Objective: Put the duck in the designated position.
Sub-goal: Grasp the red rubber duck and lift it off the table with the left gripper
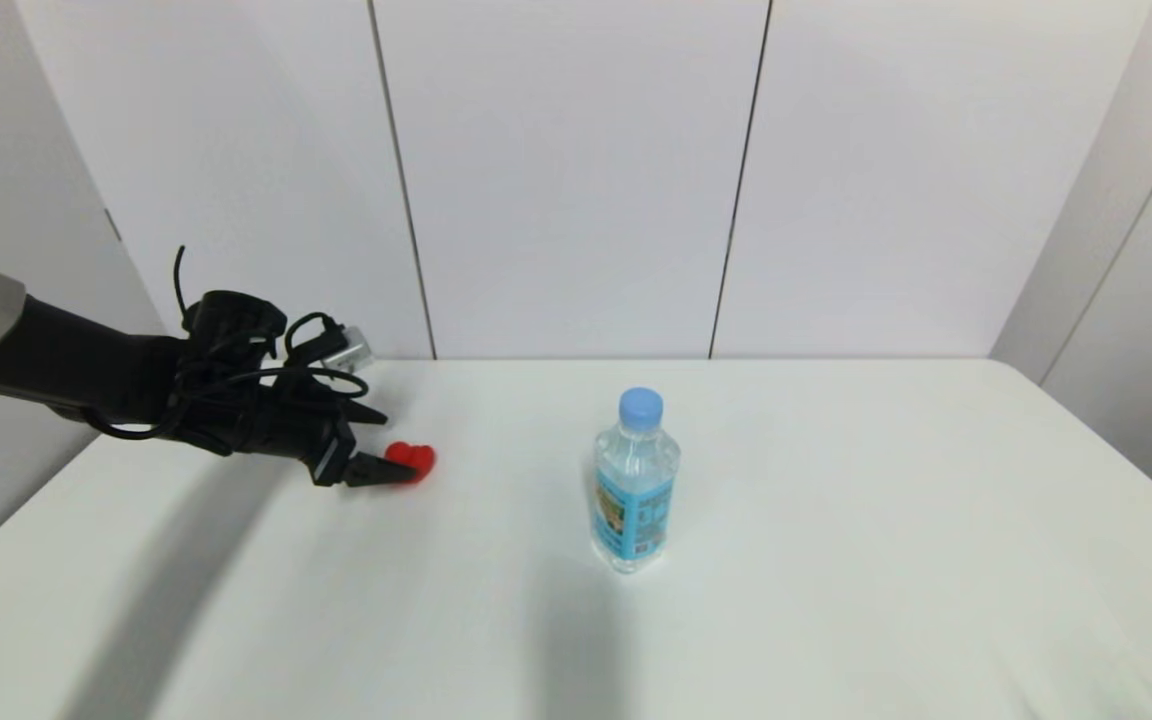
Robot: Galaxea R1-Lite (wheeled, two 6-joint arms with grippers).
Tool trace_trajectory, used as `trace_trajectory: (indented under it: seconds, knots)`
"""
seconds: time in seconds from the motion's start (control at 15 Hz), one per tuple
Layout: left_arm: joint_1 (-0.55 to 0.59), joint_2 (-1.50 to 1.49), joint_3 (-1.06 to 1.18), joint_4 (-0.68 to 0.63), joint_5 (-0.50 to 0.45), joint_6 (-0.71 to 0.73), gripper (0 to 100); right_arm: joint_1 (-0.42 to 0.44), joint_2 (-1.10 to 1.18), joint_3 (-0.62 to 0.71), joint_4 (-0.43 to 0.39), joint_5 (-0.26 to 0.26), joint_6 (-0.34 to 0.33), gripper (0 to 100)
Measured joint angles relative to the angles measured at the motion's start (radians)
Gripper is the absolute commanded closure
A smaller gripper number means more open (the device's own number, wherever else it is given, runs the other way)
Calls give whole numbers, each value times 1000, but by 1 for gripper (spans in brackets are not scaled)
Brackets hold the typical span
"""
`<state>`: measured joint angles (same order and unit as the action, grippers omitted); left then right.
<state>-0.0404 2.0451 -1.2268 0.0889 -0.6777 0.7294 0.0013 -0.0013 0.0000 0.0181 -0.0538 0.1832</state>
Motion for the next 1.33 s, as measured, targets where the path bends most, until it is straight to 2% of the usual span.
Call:
trace_trajectory:
  seconds: [0.4,0.47,1.0,1.33]
  knots:
    - [-11,12,-2,2,-16,0,0,0,0,0,0,0,0,0]
    - [-11,13,-2,2,-16,0,100,0,0,0,0,0,0,0]
    - [-11,12,-6,5,-32,1,100,0,0,0,0,1,0,0]
    - [-11,8,-6,59,-44,9,100,0,0,0,0,1,0,0]
